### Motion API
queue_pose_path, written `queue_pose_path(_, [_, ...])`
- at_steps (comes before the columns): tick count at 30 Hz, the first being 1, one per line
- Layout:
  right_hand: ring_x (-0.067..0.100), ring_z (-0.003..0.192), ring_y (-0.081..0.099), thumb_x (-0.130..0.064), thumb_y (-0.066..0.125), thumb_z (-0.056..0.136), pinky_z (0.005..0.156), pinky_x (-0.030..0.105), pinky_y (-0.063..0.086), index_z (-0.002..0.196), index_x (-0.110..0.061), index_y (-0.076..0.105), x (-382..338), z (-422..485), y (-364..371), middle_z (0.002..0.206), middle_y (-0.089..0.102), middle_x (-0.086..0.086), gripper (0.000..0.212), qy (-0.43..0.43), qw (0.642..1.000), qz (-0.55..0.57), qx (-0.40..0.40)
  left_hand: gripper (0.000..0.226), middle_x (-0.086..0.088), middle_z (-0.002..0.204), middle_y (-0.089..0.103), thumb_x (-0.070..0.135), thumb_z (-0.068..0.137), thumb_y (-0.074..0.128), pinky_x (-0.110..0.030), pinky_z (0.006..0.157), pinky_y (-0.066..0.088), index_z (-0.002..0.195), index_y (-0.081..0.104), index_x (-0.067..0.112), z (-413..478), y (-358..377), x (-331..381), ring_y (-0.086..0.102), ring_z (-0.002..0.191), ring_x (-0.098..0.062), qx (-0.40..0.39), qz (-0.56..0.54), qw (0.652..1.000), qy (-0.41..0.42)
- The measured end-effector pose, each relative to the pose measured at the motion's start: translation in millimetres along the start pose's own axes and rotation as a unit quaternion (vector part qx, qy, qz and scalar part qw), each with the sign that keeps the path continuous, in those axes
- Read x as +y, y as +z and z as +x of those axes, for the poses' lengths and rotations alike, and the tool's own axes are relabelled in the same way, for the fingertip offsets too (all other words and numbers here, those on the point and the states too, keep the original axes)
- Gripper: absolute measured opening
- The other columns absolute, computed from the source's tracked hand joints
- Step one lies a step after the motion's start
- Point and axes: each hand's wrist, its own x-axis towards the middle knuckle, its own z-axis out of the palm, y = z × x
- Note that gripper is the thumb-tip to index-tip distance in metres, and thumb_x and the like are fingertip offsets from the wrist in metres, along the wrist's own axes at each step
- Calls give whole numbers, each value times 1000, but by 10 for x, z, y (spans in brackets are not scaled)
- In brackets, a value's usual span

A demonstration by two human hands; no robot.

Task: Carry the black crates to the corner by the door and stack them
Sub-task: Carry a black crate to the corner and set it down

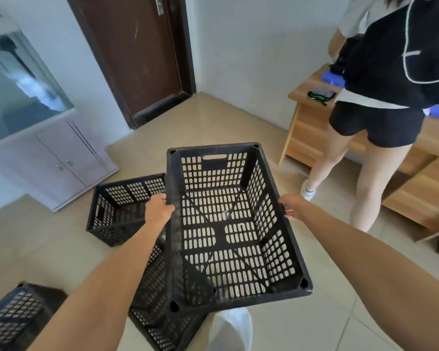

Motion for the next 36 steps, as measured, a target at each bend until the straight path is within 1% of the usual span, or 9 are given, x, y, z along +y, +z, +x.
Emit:
queue_pose_path(2, [25,90,55,-1,47,94,64,26,51,110,0,53,-262,273,31,100,53,15,17,-2,1000,-5,5,15,-15,92,74,3,80,71,-38,81,53,96,71,1,351,87,164,70,89,-30,-7,26,999,19])
queue_pose_path(6, [33,115,53,0,48,95,90,34,45,127,6,49,-830,742,108,128,52,23,33,6,1000,-9,15,17,-17,92,73,8,83,69,-40,83,55,97,70,-1,1084,203,523,69,91,-33,-31,78,996,36])
queue_pose_path(14, [32,127,49,0,51,94,88,33,43,130,5,48,-1951,1682,255,137,50,20,36,23,1000,0,15,21,-19,104,68,9,86,66,-40,85,52,105,63,-2,2374,415,1342,65,99,-34,-26,99,995,20])
queue_pose_path(20, [32,125,49,-2,50,96,85,33,43,127,3,48,-2843,2649,403,135,50,20,32,19,999,-24,-12,22,-14,107,68,9,89,63,-46,94,53,111,62,5,3353,628,1871,65,102,-30,-16,59,998,-22])
queue_pose_path(25, [32,115,55,-5,52,93,101,40,47,110,-1,55,-3721,3600,493,123,56,18,18,0,997,-69,-44,20,-17,103,69,4,89,62,-46,89,56,109,59,4,4289,798,2386,67,96,-31,-6,-3,998,-56])
queue_pose_path(27, [30,108,55,-5,51,94,99,38,48,100,-3,54,-4126,3940,540,115,56,16,7,-5,995,-77,-56,21,-15,100,68,5,89,61,-40,84,55,110,60,5,4671,847,2598,66,93,-29,5,0,998,-61])
queue_pose_path(31, [28,108,55,-4,48,96,93,35,47,110,-1,55,-4869,4467,636,117,55,15,16,-13,994,-84,-74,15,-8,93,66,9,89,62,-33,73,49,104,59,9,5331,903,2982,64,91,-25,15,17,998,-57])
queue_pose_path(34, [23,91,55,-3,49,95,87,33,47,91,-3,56,-5339,4817,717,109,55,15,8,-16,994,-83,-74,18,-8,94,65,9,88,64,-37,77,52,105,59,9,5834,940,3220,63,90,-25,25,34,997,-61])
queue_pose_path(36, [26,98,54,-3,48,96,89,32,45,106,3,58,-5603,5069,790,111,55,15,15,-9,995,-72,-74,20,-7,92,64,9,86,66,-34,73,49,105,60,8,6185,981,3362,60,85,-22,30,57,997,-52])
